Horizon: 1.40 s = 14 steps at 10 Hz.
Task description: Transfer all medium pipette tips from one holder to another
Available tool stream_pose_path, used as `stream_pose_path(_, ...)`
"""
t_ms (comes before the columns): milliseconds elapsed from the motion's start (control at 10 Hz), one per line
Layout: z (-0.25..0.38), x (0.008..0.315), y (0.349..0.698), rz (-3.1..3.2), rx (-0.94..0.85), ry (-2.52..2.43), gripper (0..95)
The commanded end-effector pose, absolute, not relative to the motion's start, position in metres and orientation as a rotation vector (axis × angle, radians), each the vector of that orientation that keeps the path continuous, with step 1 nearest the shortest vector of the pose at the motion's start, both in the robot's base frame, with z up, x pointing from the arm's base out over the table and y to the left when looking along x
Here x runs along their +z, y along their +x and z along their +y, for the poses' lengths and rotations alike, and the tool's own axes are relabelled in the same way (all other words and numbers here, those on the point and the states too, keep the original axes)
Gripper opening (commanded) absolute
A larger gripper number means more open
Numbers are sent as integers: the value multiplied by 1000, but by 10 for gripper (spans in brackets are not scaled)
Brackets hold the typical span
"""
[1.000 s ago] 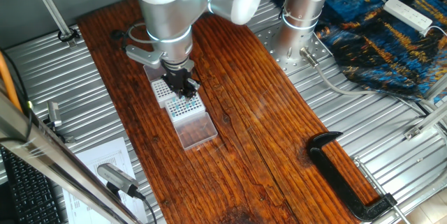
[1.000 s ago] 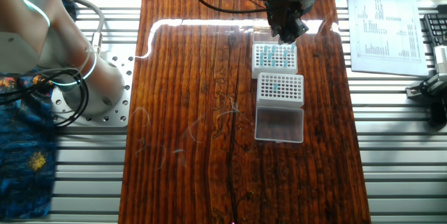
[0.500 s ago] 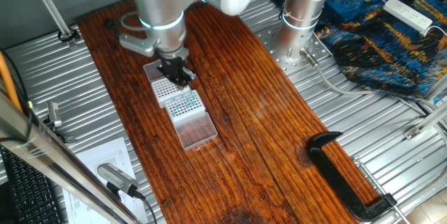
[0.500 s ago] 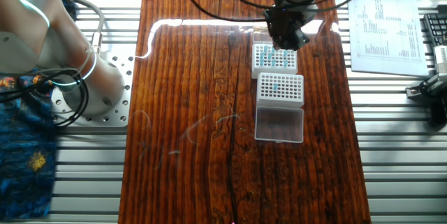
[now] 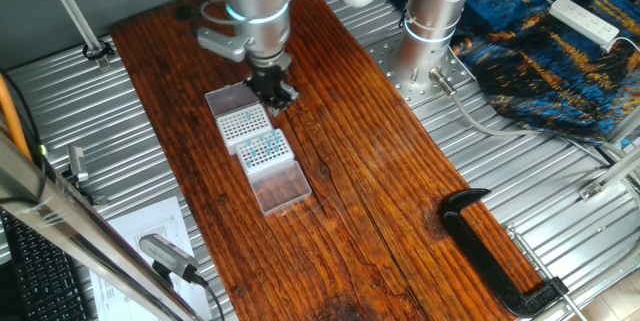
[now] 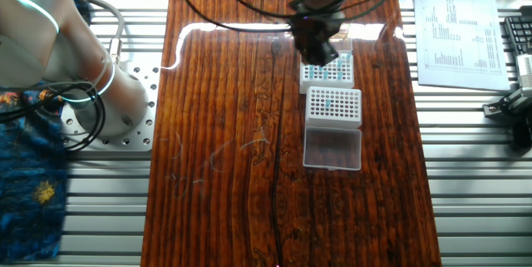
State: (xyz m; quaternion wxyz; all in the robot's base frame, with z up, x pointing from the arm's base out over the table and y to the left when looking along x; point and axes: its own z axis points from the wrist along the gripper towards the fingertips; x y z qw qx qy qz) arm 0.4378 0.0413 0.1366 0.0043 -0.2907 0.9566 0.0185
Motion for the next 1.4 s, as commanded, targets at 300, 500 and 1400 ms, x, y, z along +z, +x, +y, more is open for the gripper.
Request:
stream_pose_path(300,36,120,441,2988,16,-822,190)
stream_pose_path(500,20,119,454,2965,-20,-872,190)
stream_pose_path(1400,-11,100,498,2919,-55,-1001,190)
